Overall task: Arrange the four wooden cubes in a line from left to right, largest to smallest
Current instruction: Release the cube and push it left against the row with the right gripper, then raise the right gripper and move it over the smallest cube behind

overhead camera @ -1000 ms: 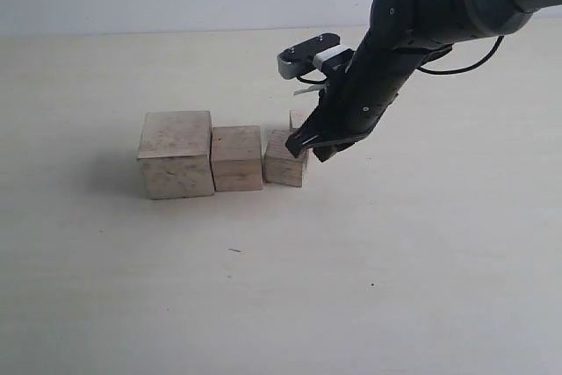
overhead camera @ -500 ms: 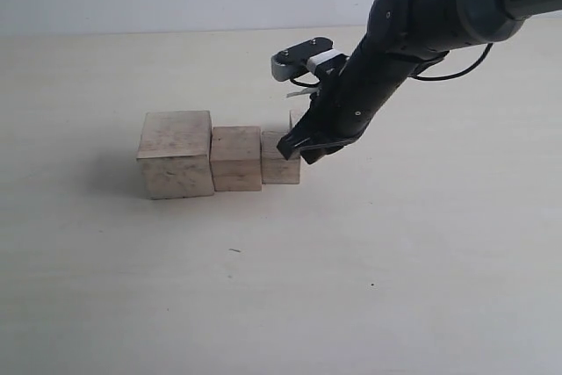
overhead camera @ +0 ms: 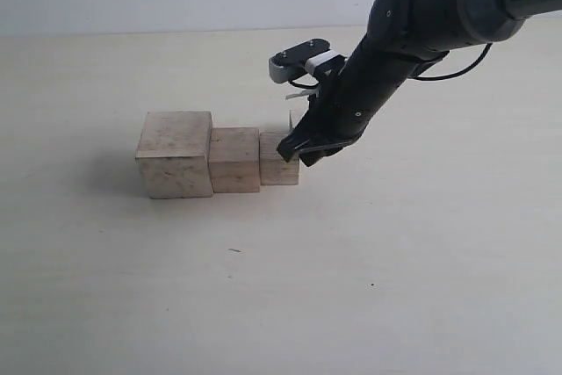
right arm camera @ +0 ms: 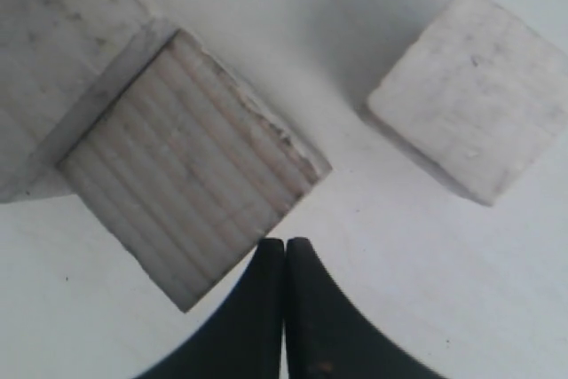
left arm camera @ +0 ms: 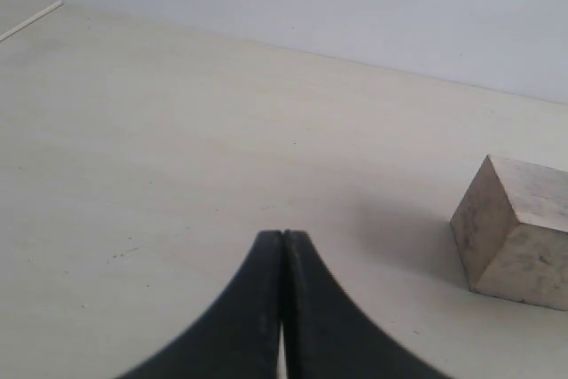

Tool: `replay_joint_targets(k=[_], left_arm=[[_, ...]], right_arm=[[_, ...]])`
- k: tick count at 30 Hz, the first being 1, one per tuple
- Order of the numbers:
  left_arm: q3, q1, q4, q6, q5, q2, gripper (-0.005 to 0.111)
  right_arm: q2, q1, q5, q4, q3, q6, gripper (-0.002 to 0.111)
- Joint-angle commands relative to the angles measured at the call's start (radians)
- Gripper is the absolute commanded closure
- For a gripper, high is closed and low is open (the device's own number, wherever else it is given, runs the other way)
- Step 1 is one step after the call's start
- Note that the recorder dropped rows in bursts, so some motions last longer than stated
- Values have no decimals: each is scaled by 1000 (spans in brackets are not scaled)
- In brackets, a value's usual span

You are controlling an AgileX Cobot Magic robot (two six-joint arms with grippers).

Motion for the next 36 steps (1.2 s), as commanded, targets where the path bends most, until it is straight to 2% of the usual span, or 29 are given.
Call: replay_joint_targets(k=[1, 7, 13, 19, 25, 27, 29, 31, 34, 36], left_arm=[[2, 1, 4, 0, -7, -5, 107], [2, 1, 4, 0, -7, -5, 107], [2, 1, 4, 0, -7, -5, 107], [2, 1, 4, 0, -7, -5, 107], [2, 1, 4, 0, -7, -5, 107], [2, 1, 4, 0, -7, -5, 107], [2, 1, 4, 0, -7, -5, 107], [2, 1, 4, 0, -7, -5, 107], [2, 1, 4, 0, -7, -5, 107], [2, 1, 4, 0, -7, -5, 107]], right_arm=[[-1, -3, 13, 16, 0, -34, 108], [-1, -3, 22, 59, 0, -92, 108], [-11, -3, 20, 11, 0, -86, 108], [-105, -3, -1, -150, 0, 80, 108], [-195, -3, -109, -175, 0, 233, 108], [-194, -3, -140, -190, -21, 349, 107], [-165, 2, -75, -215, -89, 472, 102], [-131, 40, 2, -339, -159, 614, 101], [-87, 108, 108, -668, -228, 990, 101], [-63, 119, 116, -698, -233, 1064, 101]])
